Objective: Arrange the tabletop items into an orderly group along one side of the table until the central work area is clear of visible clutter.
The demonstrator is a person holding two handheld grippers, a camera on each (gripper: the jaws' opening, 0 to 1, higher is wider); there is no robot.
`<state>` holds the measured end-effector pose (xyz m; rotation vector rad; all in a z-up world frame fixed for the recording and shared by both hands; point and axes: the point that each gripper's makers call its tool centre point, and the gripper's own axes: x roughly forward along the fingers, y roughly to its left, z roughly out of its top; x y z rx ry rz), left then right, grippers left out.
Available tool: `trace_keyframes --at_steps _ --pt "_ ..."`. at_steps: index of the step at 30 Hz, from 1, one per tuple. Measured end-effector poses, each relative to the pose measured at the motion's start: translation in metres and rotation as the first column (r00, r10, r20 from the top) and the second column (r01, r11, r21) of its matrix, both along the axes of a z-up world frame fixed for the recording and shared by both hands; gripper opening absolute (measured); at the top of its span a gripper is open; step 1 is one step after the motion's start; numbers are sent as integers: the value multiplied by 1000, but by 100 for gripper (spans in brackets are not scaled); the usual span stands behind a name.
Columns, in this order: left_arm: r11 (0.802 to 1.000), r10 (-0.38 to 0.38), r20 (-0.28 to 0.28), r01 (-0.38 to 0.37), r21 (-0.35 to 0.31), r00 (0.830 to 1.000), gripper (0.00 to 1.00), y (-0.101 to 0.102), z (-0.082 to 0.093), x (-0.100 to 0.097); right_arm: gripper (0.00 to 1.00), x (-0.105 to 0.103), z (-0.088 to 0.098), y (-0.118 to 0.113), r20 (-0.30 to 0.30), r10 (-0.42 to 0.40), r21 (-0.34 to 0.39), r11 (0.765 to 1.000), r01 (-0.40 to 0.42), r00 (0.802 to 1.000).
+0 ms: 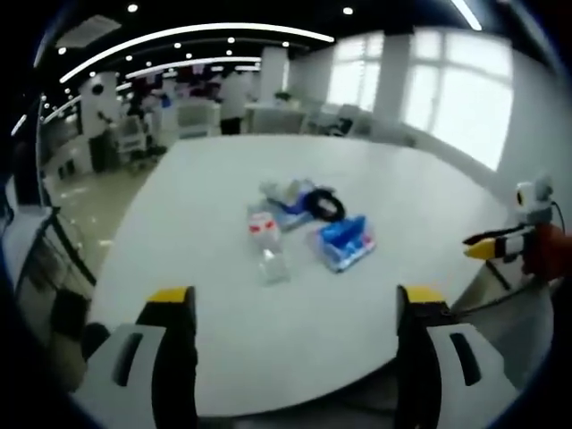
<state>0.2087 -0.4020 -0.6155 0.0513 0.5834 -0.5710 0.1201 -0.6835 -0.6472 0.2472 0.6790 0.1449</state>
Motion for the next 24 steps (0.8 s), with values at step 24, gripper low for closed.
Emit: trace_keyframes --at_steps 24 --pt "977 -25 -74 9 -214 997 86 -24 4 70 60 2 2 -29 3 -162 27 986 162 987"
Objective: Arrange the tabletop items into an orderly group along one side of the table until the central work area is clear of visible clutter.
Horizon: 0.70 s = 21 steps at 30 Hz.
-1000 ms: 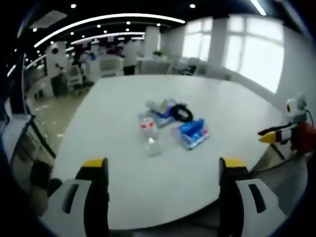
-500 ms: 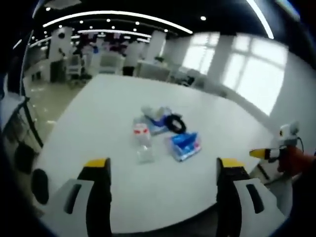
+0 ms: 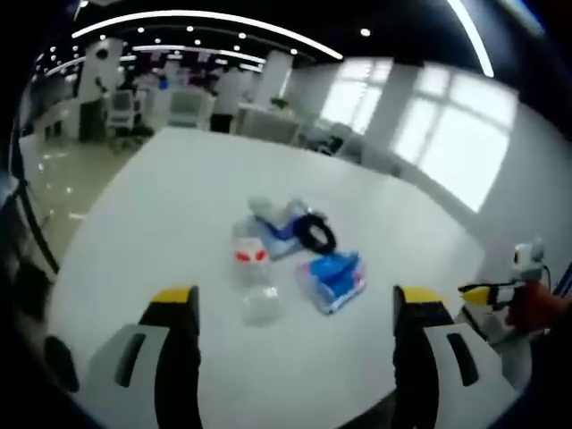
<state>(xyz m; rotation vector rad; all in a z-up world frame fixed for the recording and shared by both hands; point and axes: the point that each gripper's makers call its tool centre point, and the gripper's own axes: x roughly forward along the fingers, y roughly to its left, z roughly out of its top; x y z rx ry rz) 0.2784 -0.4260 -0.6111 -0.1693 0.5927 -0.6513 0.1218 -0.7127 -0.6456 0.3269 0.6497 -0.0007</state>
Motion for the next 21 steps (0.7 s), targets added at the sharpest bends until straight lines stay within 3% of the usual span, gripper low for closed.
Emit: trace_keyframes --at_steps 21 --pt "999 38 -90 -40 -27 995 86 -11 -31 99 60 0 -2 -3 -18 -10 -11 1000 10 1000"
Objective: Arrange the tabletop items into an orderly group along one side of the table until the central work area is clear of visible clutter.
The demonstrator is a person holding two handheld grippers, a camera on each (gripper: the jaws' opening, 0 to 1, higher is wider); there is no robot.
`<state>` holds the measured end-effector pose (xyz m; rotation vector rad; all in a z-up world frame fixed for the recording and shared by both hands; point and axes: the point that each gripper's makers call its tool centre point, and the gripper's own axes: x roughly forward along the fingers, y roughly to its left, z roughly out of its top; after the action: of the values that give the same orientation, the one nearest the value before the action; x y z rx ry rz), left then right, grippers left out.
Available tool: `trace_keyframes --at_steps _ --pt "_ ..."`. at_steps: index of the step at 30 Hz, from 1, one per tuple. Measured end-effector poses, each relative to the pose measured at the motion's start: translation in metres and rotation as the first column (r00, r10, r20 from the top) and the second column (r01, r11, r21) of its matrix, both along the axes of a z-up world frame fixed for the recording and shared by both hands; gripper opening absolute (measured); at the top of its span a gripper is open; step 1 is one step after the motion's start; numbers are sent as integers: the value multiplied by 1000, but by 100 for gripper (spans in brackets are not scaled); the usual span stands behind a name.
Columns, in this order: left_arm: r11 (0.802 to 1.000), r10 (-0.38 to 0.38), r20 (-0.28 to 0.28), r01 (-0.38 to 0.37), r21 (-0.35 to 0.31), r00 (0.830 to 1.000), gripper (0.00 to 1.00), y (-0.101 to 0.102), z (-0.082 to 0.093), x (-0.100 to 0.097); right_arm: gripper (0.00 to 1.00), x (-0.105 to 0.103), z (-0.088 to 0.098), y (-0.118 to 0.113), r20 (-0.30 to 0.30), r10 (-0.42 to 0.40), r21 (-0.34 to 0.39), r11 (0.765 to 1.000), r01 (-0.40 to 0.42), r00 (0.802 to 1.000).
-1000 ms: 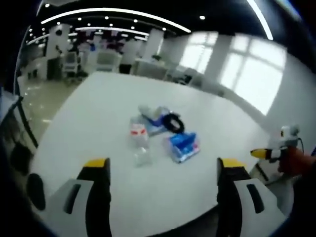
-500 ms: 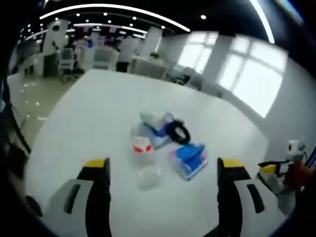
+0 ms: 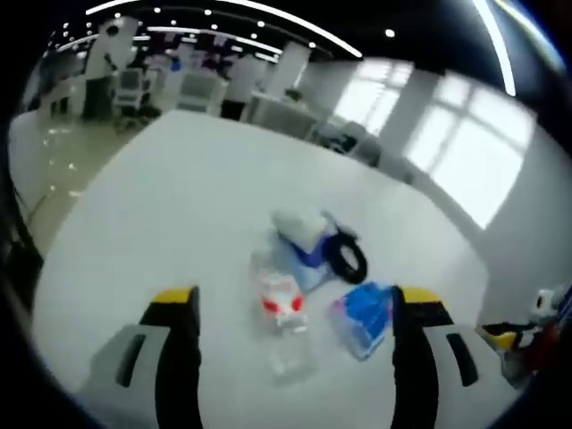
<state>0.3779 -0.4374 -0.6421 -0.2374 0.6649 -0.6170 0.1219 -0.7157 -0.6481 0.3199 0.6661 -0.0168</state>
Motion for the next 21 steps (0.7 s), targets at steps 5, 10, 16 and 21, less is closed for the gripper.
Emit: trace_keyframes --at_steps 5,10,16,21 --pt "1000 -2 -26 2 -5 1000 85 -8 -7 19 60 1 2 1 14 5 1 1000 -5 1000" --pt "1000 -12 -68 11 -11 998 84 -17 -19 38 60 2 0 2 4 11 -10 1000 -11 1000" --pt "1000 7 -142 -11 -26 990 81 -22 -38 59 61 3 -1 3 -1 30 -26 999 -30 1000" --pt "1000 9 -197 -11 -7 980 77 -25 -56 73 62 3 -2 7 -8 59 -45 997 -60 998"
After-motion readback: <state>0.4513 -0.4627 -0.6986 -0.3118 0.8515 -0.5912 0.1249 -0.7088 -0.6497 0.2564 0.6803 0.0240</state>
